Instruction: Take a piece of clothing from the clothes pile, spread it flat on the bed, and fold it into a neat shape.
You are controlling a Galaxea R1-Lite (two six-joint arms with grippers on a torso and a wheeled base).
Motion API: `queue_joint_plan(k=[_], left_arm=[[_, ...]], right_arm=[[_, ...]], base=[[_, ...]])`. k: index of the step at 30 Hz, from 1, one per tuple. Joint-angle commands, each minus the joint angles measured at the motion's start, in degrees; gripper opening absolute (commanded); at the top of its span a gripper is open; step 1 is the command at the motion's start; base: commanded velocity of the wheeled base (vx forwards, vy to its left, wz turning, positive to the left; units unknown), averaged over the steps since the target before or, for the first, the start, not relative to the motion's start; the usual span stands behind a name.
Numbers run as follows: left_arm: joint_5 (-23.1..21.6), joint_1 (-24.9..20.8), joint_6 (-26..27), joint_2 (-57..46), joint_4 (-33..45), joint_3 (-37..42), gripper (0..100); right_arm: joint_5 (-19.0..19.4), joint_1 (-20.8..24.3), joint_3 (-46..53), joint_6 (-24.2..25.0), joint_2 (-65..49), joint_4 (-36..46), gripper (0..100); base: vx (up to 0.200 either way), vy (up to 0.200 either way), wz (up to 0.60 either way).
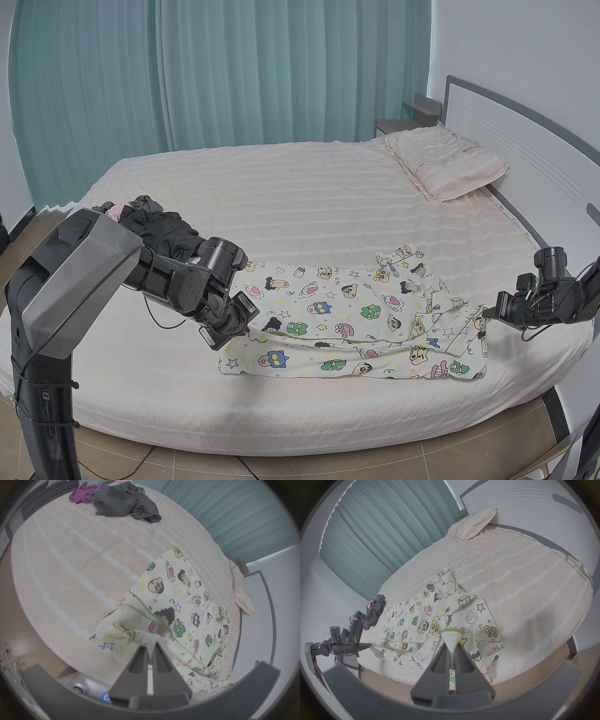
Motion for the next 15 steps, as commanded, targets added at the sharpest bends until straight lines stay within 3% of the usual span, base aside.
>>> queue_joint_plan(k=[1,9,15], left_arm=[[0.1,0.5,-2.1,1.7,0.1,-2.7,0],[0.1,0.8,-3.3,0.5,0.3,-2.3,0],[-0.6,0.4,-2.8,-4.4,5.4,1.3,0]], right_arm=[[0.0,0.1,-1.6,0.8,1.0,-0.1,0],[-0.1,0.2,-2.3,1.0,2.1,-0.7,0],[-0.6,-0.1,-1.6,1.0,1.3,-0.8,0]], base=[[0.000,0.000,0.00],[0.000,0.000,0.00],[0.000,0.000,0.00]])
